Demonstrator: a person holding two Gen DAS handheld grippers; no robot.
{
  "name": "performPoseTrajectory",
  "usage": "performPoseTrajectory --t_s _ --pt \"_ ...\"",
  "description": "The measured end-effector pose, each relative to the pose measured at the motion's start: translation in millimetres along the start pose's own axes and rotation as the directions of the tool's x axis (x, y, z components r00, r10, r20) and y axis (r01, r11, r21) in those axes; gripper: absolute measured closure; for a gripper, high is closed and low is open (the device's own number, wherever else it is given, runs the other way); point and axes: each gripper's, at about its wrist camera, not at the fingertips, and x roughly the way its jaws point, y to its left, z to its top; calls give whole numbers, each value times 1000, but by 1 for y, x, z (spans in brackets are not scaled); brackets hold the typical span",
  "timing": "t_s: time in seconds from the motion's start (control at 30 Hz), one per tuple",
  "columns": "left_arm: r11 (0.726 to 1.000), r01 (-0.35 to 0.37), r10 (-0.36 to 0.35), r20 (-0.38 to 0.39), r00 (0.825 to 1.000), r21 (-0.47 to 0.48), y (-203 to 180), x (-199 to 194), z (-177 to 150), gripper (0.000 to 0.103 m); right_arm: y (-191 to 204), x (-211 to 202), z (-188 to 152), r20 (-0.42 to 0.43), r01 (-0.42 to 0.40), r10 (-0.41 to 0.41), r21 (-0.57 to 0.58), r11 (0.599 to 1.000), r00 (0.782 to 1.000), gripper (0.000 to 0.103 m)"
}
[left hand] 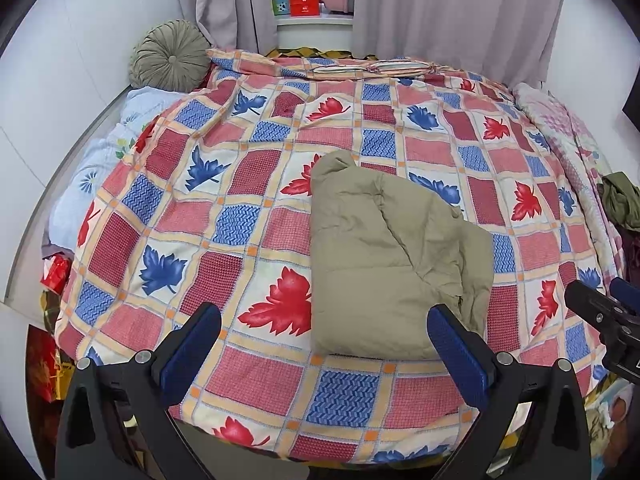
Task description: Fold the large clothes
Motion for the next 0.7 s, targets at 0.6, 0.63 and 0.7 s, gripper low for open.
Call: performPoseTrajectory --t_s 0.6,0.63,0.7 --pt "1000 -8 8 2 1000 -8 1 3 -4 0 2 1 -1 -4 1 -1 2 1000 1000 0" --pt "1000 -14 14 4 1000 -7 0 5 -4 0 3 1 -1 -7 0 0 1 1000 1000 0" --pt "1000 -15 15 9 1000 -4 0 6 -5 0 4 0 -3 -11 1 -1 2 1000 1000 0"
